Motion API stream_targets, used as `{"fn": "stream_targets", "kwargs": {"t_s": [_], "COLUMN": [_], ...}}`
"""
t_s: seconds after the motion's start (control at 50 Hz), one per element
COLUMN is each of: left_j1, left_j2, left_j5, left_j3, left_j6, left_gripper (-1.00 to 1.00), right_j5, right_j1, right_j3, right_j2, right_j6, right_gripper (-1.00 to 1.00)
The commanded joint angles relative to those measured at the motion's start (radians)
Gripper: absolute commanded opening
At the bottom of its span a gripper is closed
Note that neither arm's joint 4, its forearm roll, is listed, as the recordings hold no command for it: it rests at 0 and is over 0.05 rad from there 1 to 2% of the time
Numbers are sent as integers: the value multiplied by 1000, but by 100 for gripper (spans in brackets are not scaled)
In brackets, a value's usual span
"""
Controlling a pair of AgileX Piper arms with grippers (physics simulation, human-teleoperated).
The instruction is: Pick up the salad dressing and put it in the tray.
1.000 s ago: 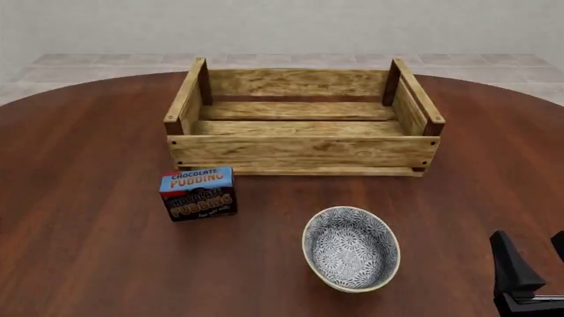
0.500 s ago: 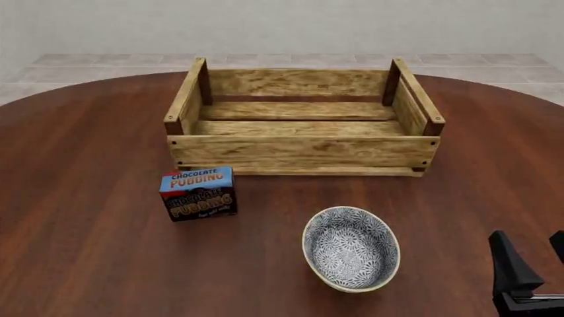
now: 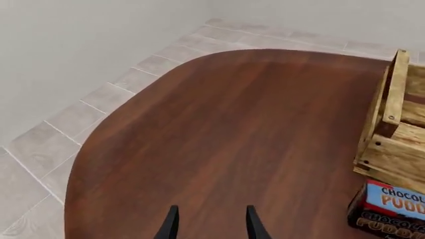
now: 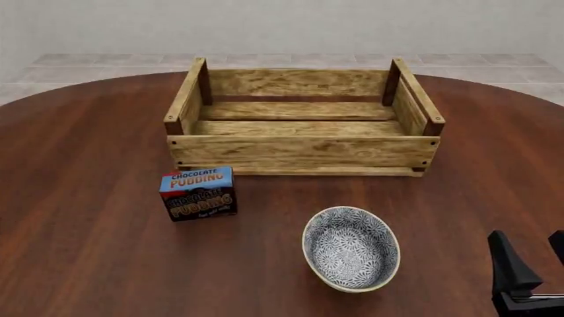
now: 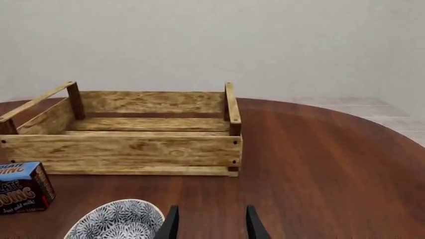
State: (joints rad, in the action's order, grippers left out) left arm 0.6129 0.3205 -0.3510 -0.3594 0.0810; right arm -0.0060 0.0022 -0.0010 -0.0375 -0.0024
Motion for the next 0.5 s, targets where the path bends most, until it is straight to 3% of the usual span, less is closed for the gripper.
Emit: {"fn": "stream_targets", "kwargs": {"t_s": [0.02,0.12,0.5], "left_j1": [66,114,172], "left_j2": [78,120,150], "left_j5": [82,129,184], "left_j3": [23,20,68], "left_j6": [5,9,46], "left_gripper": [100,100,100], "right_j5": [0,4,5], "right_j1": [-1,-2,-1], "right_j3": [-1,0,0], "right_j2": [-2,3,3], "right_j6": [-1,-2,-11], "right_gripper": [100,100,100]}}
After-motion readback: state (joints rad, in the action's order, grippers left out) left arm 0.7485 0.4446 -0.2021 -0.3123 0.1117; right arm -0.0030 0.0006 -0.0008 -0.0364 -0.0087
